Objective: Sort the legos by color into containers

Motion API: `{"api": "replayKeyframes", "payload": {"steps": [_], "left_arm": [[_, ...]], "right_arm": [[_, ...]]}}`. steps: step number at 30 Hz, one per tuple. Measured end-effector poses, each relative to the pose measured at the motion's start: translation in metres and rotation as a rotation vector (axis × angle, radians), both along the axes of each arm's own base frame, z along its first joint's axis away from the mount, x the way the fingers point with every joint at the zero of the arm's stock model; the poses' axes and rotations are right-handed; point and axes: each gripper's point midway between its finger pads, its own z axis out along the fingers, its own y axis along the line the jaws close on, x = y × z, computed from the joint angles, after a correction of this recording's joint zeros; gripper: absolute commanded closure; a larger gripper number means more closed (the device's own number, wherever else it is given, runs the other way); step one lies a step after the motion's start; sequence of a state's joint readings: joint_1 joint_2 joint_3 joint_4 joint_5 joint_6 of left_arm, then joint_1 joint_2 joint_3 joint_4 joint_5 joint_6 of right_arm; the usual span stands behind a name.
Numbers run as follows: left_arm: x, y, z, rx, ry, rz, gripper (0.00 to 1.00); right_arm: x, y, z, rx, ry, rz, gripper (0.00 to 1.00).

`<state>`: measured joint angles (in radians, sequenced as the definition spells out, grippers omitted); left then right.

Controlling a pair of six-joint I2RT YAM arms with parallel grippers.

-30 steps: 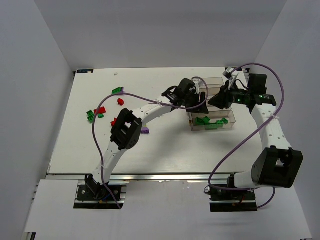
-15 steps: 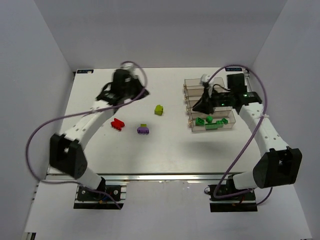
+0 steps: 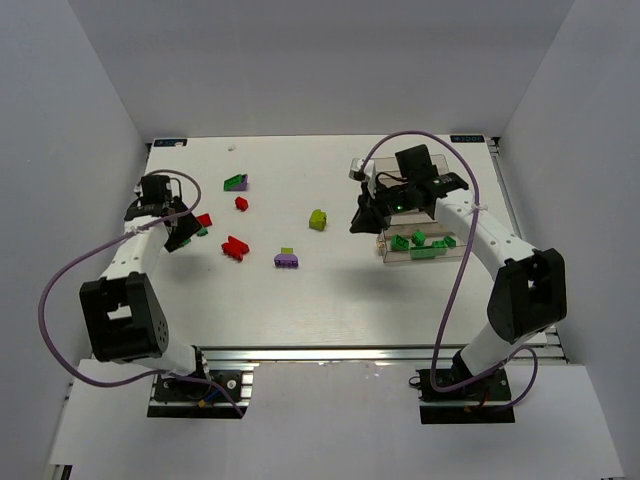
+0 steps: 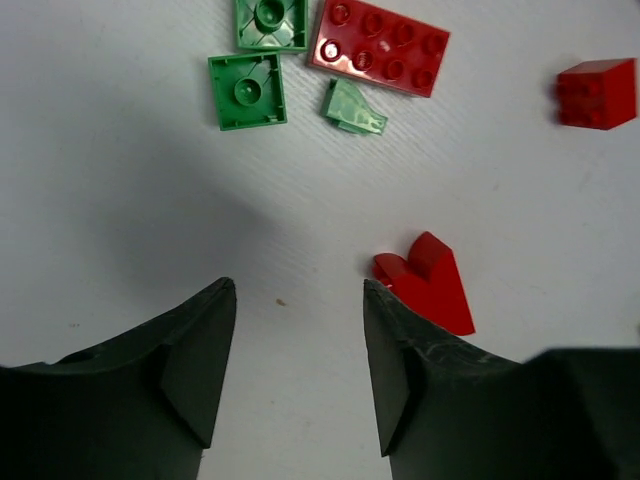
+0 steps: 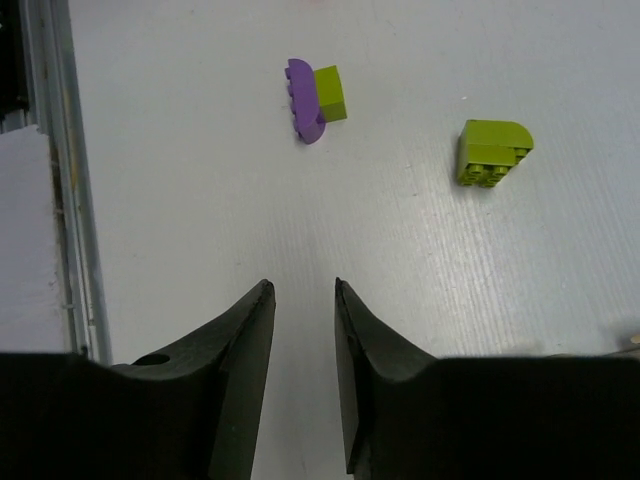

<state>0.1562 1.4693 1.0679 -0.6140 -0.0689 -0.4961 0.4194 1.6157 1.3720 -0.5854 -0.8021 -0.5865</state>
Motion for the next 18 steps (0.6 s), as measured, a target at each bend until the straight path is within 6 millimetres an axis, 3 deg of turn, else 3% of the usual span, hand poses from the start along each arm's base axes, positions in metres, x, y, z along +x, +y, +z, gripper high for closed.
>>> {"api": "replayKeyframes", "payload": {"steps": [3, 10, 18], "left_arm": [[-0.003, 0.006, -0.019, 0.014, 0.066, 0.002, 0.28], [-0.001, 0.016, -0.057, 0.049, 0.187, -0.027, 0.29], [0.015, 0.037, -0.076, 0.109, 0.238, -0.028, 0.33]], "right_arm": [[0.004, 0.001, 0.000, 0.000, -0.003, -0.018, 0.60], [0.009, 0.000, -0.003, 0.001, -0.022, -0.041, 0.58], [0.009, -0.004, -0.010, -0.019, -0.029, -0.062, 0.58]]}}
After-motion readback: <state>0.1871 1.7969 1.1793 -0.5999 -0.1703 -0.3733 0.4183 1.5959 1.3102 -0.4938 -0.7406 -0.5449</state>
